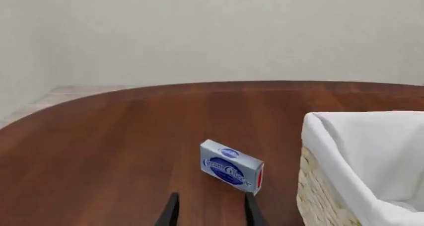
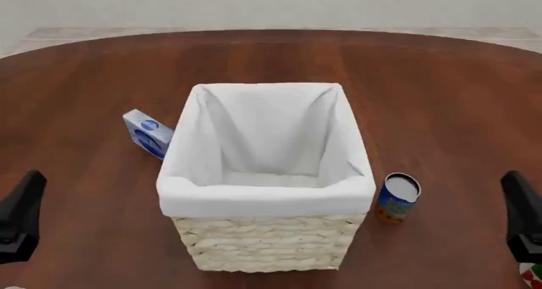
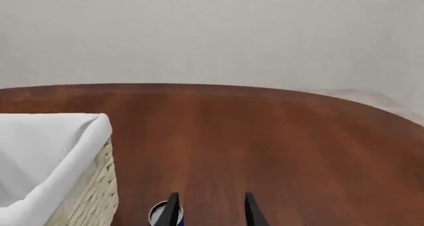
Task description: Pick up the cream cheese box, and put it in the basket.
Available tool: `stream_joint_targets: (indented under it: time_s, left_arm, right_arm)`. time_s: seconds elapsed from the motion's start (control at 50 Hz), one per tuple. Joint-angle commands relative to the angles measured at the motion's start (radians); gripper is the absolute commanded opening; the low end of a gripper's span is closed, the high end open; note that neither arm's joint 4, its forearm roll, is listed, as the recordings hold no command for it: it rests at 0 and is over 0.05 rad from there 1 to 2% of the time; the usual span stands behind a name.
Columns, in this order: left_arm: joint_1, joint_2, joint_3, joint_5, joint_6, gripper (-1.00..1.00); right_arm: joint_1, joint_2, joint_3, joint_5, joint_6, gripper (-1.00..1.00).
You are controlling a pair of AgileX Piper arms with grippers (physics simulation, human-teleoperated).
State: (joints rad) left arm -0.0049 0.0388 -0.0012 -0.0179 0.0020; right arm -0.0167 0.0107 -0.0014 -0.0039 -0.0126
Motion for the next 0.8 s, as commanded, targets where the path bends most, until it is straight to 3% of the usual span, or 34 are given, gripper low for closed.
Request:
stream_joint_targets:
  time_s: [0.02,0.04,0.1,0.18,0.22,0.3,0.42,0.5,0.56,0.6,0.64,0.68,0.74,0.76,0.78,0.8]
  left_arm:
    - [-0.017,-0.038,-0.019,0.041,0.012,1.0]
    - [-0.018,-0.038,-0.027,0.032,0.058,1.0]
    - [-0.03,-0.038,-0.065,0.077,-0.001,1.0]
    - [-0.027,-0.039,-0.116,0.108,0.018,1.0]
    - [-0.019,-0.038,-0.147,0.139,-0.016,1.0]
    - [-0.037,-0.038,-0.23,0.209,0.013,1.0]
    - [-0.042,0.137,-0.467,0.272,-0.014,1.0]
    - [-0.148,0.201,-0.601,0.297,0.122,1.0]
    - [-0.187,0.281,-0.654,0.294,0.143,1.0]
    - [-0.224,0.409,-0.692,0.268,0.256,1.0]
    - [-0.227,0.447,-0.725,0.277,0.268,1.0]
    - [-0.2,0.531,-0.763,0.26,0.333,1.0]
    - [-0.211,0.606,-0.827,0.286,0.322,1.0]
    - [-0.227,0.691,-0.902,0.319,0.345,1.0]
    - [-0.216,0.713,-0.916,0.31,0.411,1.0]
    - [-0.222,0.732,-0.932,0.319,0.43,1.0]
  right_arm:
    - [0.029,-0.003,-0.003,0.002,-0.002,1.0]
    - [0.033,-0.004,-0.003,0.001,0.001,1.0]
    - [0.039,-0.007,-0.003,0.0,0.001,1.0]
    - [0.044,-0.005,-0.003,0.001,0.003,1.0]
    - [0.041,-0.003,-0.003,0.002,0.003,1.0]
    - [0.036,-0.003,-0.003,0.002,0.002,1.0]
    - [0.03,-0.003,-0.003,0.002,-0.002,1.0]
    - [0.032,0.006,-0.003,0.0,0.0,1.0]
    - [0.033,0.008,-0.003,0.0,0.001,1.0]
    - [0.033,0.011,-0.003,-0.002,0.006,1.0]
    - [0.033,0.013,-0.003,-0.002,0.006,1.0]
    - [0.031,0.01,-0.003,-0.001,0.009,1.0]
    - [0.032,0.009,-0.003,-0.001,0.011,1.0]
    - [0.033,0.009,-0.003,-0.001,0.016,1.0]
    - [0.033,0.009,-0.003,-0.001,0.017,1.0]
    - [0.033,0.008,-0.003,0.0,0.017,1.0]
